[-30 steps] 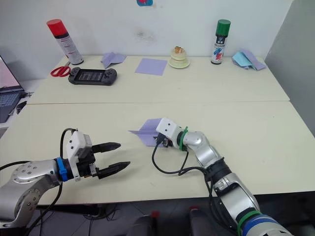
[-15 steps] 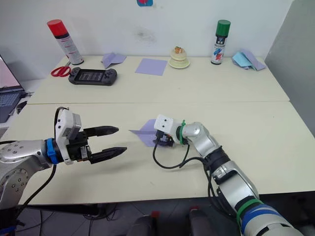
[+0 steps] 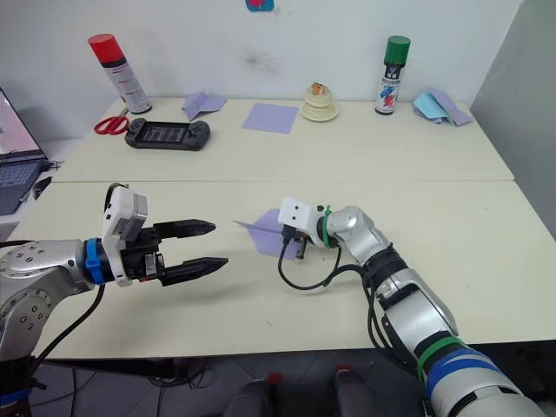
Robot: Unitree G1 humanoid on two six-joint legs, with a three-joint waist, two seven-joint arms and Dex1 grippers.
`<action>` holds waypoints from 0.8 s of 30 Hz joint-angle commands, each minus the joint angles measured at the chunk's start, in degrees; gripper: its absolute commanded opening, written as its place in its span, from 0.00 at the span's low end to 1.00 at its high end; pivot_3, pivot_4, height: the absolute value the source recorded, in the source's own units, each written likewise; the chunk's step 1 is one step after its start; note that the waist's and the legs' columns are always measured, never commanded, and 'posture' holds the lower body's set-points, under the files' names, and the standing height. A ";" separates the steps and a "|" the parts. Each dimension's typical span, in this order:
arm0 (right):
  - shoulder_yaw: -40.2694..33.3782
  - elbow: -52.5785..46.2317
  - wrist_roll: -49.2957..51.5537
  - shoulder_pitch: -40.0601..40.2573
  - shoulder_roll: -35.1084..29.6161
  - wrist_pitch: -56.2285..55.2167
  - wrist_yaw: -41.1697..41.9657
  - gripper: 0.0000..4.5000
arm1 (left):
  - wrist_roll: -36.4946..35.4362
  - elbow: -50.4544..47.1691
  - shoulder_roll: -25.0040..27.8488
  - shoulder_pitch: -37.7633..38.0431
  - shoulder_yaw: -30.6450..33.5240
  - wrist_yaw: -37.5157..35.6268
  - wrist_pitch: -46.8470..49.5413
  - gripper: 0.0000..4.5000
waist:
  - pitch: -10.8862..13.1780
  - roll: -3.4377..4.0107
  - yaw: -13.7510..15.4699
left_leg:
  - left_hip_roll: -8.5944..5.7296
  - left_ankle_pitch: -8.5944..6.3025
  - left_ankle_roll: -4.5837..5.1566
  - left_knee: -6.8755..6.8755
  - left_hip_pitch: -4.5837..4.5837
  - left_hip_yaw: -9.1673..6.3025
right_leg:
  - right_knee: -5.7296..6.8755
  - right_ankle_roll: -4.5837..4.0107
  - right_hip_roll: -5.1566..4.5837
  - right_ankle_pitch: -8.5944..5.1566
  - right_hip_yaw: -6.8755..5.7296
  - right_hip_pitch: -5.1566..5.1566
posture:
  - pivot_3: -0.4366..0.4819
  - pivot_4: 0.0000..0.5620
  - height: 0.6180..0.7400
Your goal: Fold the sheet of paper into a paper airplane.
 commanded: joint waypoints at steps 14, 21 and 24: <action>-32.20 -78.96 5.54 38.91 5.40 60.85 -31.71 0.01 | -0.68 -3.18 -11.18 -14.64 -14.53 7.27 0.76 1.00 | 0.03 0.06 -0.28 | 0.00 -0.03 -0.03 0.69 0.04 0.03 | 0.50 0.33 0.21 -0.18 0.15 0.03 | 0.48 0.27 1.00; -35.35 -75.70 5.36 34.52 16.15 63.54 -44.88 0.01 | 4.22 5.63 -10.82 -20.57 -17.53 2.06 -3.04 1.00 | 0.03 0.07 -0.14 | -0.02 -0.04 -0.03 0.67 -0.02 0.15 | 0.77 0.14 0.31 -0.30 0.09 -0.11 | 0.48 0.27 1.00; -35.64 -72.71 6.16 32.88 16.91 62.04 -46.81 0.01 | 5.87 8.08 -10.84 -21.88 -18.37 0.29 -4.27 1.00 | 0.03 0.08 -0.15 | -0.02 -0.04 -0.03 0.67 -0.03 0.20 | 0.73 0.14 0.25 -0.30 0.12 -0.10 | 0.48 0.27 1.00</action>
